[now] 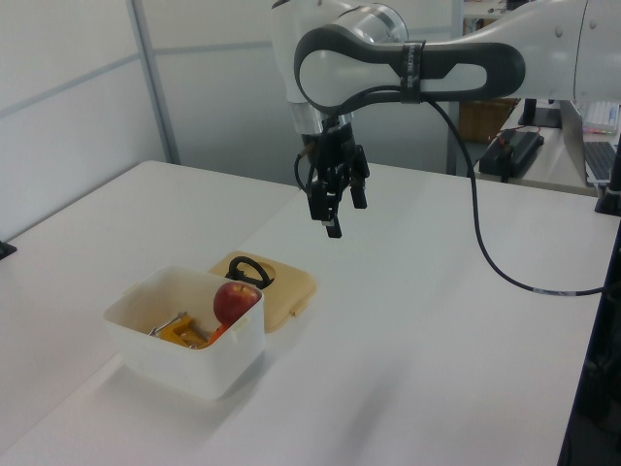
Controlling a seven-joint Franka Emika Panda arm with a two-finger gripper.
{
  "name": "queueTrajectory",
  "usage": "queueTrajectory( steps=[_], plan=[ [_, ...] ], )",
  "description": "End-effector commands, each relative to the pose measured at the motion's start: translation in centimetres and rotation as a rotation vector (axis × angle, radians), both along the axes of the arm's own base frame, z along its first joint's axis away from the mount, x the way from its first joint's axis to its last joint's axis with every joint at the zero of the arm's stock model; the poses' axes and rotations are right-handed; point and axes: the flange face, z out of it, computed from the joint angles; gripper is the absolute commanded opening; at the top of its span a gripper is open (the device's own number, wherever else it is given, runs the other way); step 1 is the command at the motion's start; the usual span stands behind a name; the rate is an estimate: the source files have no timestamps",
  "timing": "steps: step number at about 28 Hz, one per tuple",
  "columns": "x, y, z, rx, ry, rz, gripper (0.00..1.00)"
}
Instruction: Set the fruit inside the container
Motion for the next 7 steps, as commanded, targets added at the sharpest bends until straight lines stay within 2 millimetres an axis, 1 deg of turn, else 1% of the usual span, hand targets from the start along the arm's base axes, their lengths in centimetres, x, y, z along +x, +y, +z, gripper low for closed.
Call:
queueTrajectory(
  steps=[1,7],
  plan=[
    [-0.51,-0.89,0.34,0.026,-0.031,0.0,1.0],
    [-0.46,-1.06,0.3,0.026,-0.034,-0.003,1.0]
  ],
)
